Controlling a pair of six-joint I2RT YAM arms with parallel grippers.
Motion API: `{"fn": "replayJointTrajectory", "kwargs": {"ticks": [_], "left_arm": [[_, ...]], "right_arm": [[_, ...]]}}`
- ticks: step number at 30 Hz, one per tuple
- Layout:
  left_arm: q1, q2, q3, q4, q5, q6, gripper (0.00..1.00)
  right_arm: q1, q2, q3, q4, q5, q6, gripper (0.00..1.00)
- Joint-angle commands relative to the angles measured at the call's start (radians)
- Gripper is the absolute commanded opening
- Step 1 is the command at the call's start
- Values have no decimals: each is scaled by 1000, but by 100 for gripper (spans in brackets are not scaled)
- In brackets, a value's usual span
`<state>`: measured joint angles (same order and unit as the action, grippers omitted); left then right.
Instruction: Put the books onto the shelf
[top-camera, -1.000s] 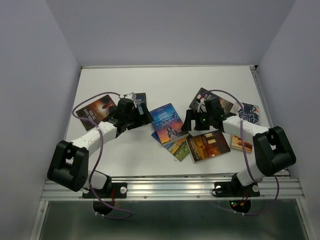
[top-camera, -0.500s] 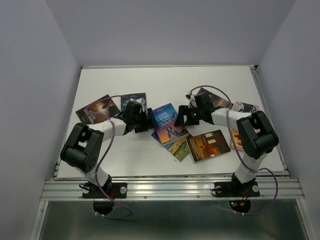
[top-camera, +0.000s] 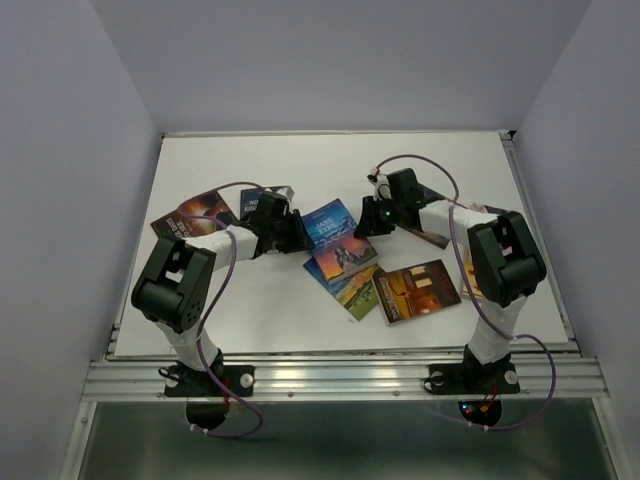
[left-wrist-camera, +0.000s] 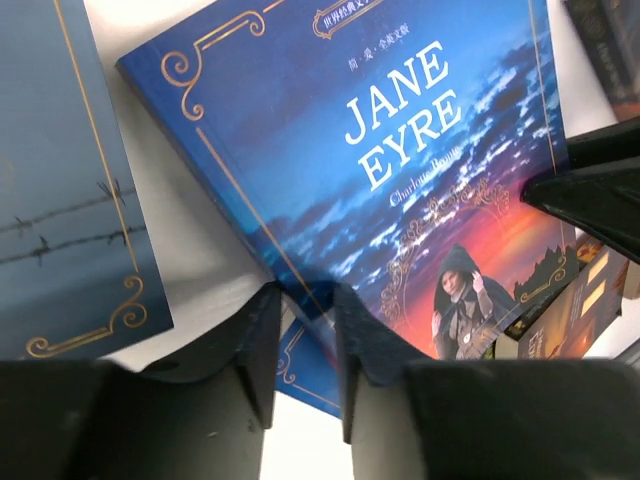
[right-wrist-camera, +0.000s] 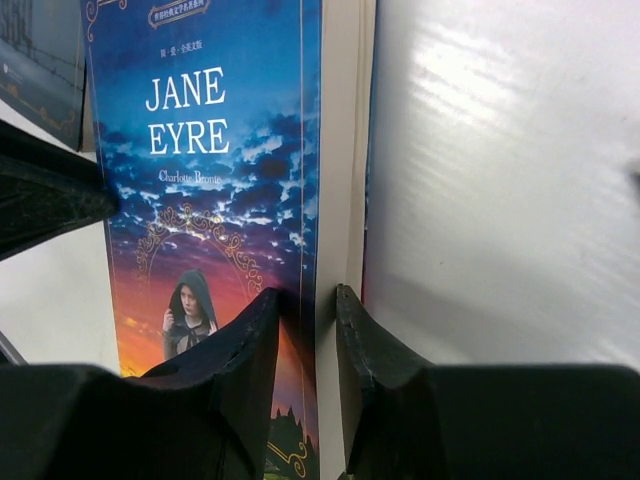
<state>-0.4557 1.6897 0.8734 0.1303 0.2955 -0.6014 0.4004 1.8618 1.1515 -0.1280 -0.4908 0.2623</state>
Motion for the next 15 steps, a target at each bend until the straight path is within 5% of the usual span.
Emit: {"fn": "replayJointTrajectory", "kwargs": {"ticks": [1,15], "left_arm": [[-32,11,81,91,91,3,26],[-31,151,228,75,73,-14,21]], "right_arm": [[34,42,140,38,-118,-58,26],[34,427,726,-133,-55,-251,23]]}}
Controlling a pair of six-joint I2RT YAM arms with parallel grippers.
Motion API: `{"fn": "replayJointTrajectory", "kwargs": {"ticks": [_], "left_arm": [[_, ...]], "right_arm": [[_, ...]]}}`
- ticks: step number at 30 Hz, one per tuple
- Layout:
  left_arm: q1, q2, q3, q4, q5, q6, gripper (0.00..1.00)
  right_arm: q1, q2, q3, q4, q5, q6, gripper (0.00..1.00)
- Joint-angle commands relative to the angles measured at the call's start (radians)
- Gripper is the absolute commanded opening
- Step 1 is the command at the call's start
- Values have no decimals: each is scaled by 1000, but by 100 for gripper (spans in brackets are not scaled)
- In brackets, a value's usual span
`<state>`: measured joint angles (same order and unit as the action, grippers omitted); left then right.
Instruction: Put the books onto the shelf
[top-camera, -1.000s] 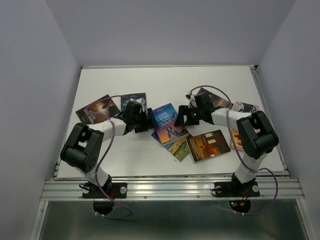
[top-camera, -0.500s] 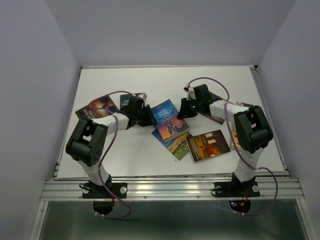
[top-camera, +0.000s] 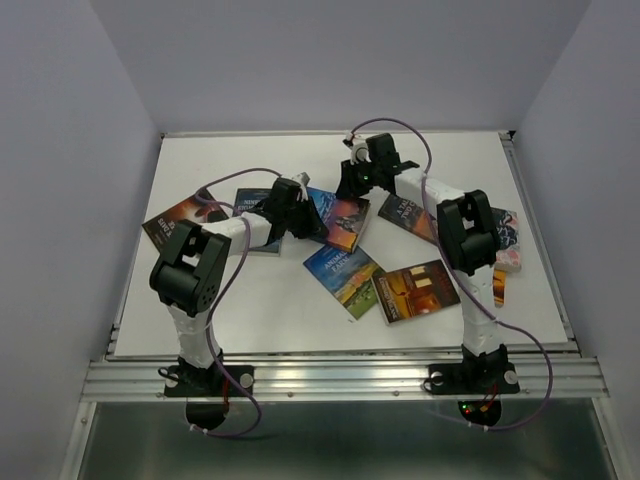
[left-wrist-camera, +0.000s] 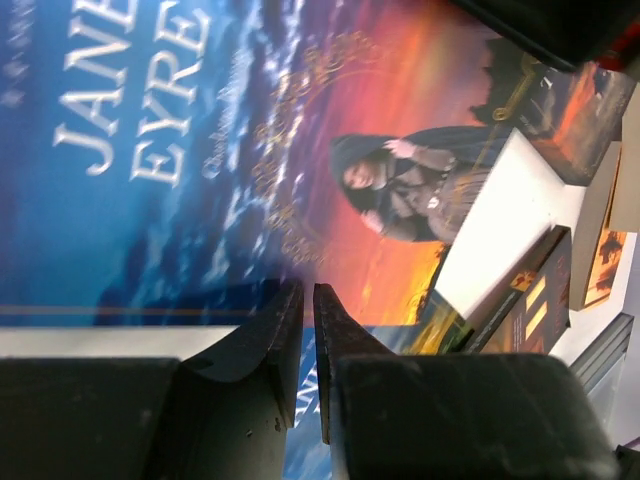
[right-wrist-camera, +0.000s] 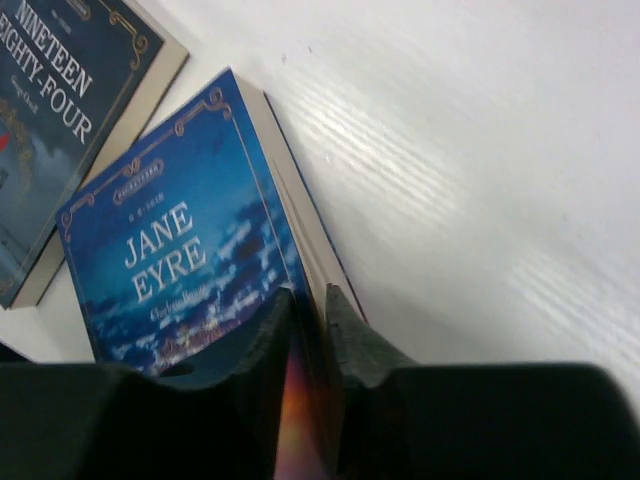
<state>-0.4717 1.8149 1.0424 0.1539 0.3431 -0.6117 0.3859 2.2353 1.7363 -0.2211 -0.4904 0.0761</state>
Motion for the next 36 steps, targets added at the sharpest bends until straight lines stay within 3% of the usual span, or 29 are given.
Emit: {"fn": "replayJointTrajectory", "kwargs": {"ticks": [1,5,7,8,11,13,16,18,22,26,29,36], "left_arm": [[-15,32,67,46,10,-3,21],[-15,61,134,23,-30,3,21],[-13,78,159,-11,-50,6,21],[-15,80,172,-17,-55,6,21],[-13,28,179,-42,-70,21,21],[-12,-23,173,-66,-143,29,21],[-4,-141,157,-131,-272,36,21],[13,-238,121,-192,-390,26,21],[105,-393,25,-319,-530,-42,22],[252,-518,-103,-378,-581,-71,23],[271,-574,-136,-407,-644,-97,24],[280,-569,-162,-378,-601,-85,25]], "right_arm": [[48,75,179,-49,-50,-65,23],[48,184,324,-70,5,-64,32],[48,196,374,-84,29,-36,55],[48,189,381,-89,48,-26,59],[48,97,347,-113,84,10,90],[48,22,249,-110,127,33,100],[48,-149,93,-98,194,31,100],[67,-260,-99,-65,200,-21,100],[163,-339,-306,-63,234,-195,100],[274,-344,-348,-78,346,-315,100],[306,-306,-337,-80,447,-326,100],[306,-206,-236,-80,677,-292,100]]}}
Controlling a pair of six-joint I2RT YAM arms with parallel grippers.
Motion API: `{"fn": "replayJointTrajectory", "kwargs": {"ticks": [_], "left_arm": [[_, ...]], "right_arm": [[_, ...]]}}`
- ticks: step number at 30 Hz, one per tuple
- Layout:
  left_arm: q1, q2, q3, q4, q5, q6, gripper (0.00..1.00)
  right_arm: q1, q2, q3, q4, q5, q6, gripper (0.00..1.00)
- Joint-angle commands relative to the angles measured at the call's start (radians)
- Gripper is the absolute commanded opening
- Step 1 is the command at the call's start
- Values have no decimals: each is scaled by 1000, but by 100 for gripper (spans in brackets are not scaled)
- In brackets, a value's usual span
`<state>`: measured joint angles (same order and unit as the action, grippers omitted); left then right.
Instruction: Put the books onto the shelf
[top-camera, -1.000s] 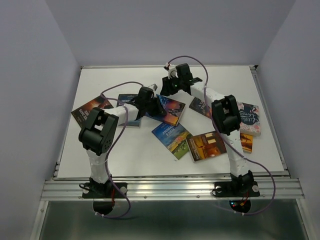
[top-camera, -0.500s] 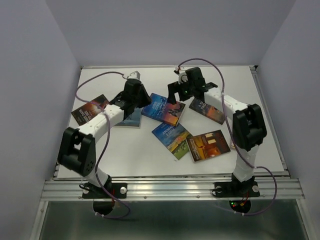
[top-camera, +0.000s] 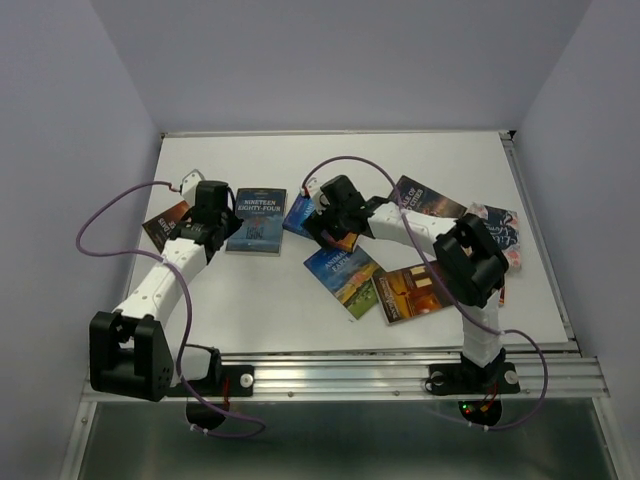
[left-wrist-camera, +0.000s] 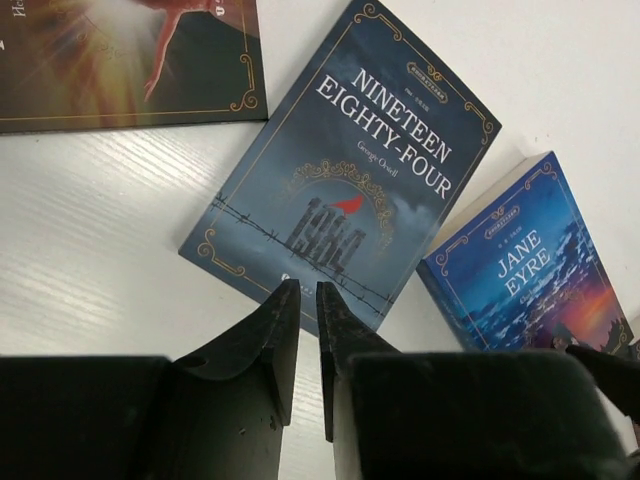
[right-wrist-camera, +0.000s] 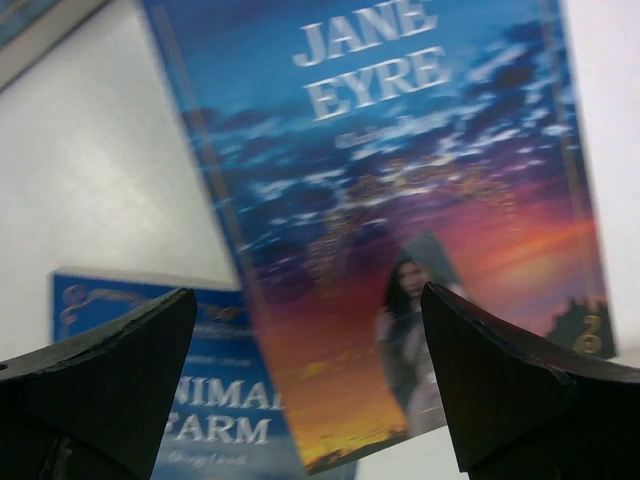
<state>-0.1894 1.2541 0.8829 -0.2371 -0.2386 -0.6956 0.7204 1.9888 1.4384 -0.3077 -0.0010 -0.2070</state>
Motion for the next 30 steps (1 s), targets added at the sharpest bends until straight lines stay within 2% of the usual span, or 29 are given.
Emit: {"fn": "replayJointTrajectory", "kwargs": {"ticks": [1,7,8,10,12,16,20,24,29,30], "left_arm": [[-1,-1,-1,18,-18,4,26],[2,74,24,5,-2,11,31],[2,85,25,8,1,16,39],[2,96,25,28,30,27,69],[2,114,31,57,88,48,81],[2,152,47,73,125,64,83],[2,203,76,62,136,71,83],[2,229,99,59,140,74,88],[2,249,129,50,148,79,90],[2,255,134,47,148,79,90]], "right_arm": [[-29,62,74,5,206,-17,100],[-29,108,132,7,320,1,97],[-29,123,143,7,332,1,97],[-29,143,174,9,371,-11,95],[-29,165,195,13,378,-34,92],[-61,182,209,35,288,-113,89],[-113,183,191,97,66,-276,79],[-168,206,227,99,-68,-348,73],[-216,241,258,99,-180,-457,75],[-216,246,264,96,-183,-486,78]]}}
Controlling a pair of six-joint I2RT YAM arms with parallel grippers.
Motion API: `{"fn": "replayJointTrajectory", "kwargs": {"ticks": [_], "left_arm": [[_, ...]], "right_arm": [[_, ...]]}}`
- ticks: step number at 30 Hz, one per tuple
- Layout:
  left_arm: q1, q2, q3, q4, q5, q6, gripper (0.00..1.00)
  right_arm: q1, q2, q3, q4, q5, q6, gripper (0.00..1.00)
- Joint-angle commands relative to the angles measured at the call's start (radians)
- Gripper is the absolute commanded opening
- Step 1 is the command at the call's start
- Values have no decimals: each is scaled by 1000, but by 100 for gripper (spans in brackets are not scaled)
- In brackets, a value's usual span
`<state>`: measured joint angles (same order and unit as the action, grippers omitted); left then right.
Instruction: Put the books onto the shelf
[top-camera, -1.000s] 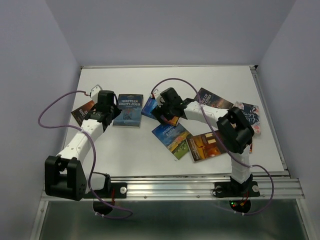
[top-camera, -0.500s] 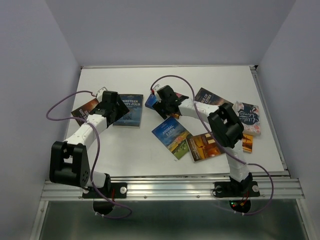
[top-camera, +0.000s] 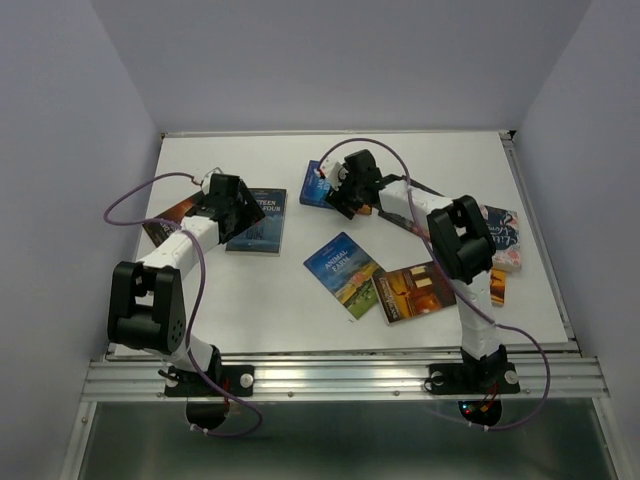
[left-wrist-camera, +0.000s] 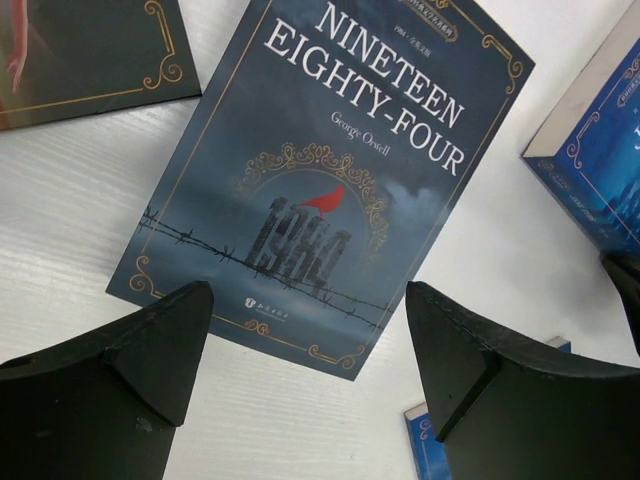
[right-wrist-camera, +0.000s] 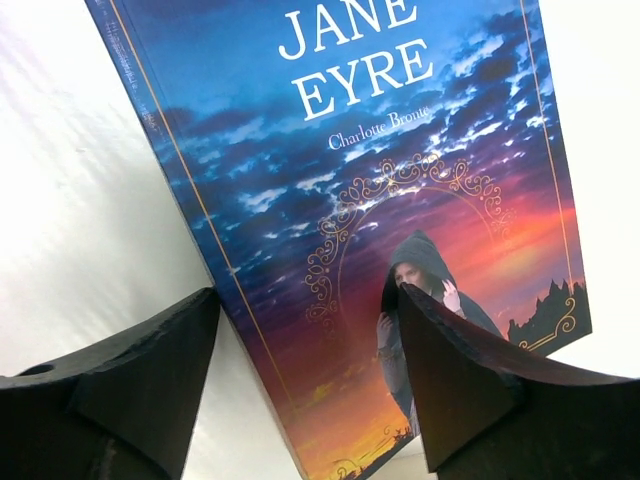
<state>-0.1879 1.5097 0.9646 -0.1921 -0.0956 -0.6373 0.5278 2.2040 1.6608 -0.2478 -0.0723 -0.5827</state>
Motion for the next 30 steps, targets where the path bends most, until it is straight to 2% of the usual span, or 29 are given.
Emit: {"fn": "replayJointTrajectory", "kwargs": {"ticks": [1,5,9,12,16,18,19,24,25,27,30], "left_arm": [[1,1,57,-1,4,22,91],[1,10,68,-4,7,25,91],[1,3,65,-3,20,27,94],[1,-12,54,-3,22,27,98],[-1,-46,26,11,31,24,99],[-2,-65,11,16,37,24,99],[-5,-71,6,19,39,25,99],[-31,-89,-15,29,48,22,99],[-39,-89,-17,36,48,22,99],[-53,-85,-12,40,51,31,99],[-100,-71,11,40,53,47,99]], "right_arm": [[-23,34,45,36,-110,-126,81],[-23,26,51,36,-107,-178,89],[-23,-13,51,38,-121,-160,100],[-23,-88,14,42,-133,-83,100],[-23,-222,-41,53,-77,209,100],[-23,-283,-96,68,-64,297,100],[-23,-317,-171,100,-55,396,100],[-23,-582,-499,211,-26,685,100],[-23,-617,-500,216,-26,713,100],[-23,-680,-605,217,-8,762,100],[-23,-788,-719,196,110,891,100]]}}
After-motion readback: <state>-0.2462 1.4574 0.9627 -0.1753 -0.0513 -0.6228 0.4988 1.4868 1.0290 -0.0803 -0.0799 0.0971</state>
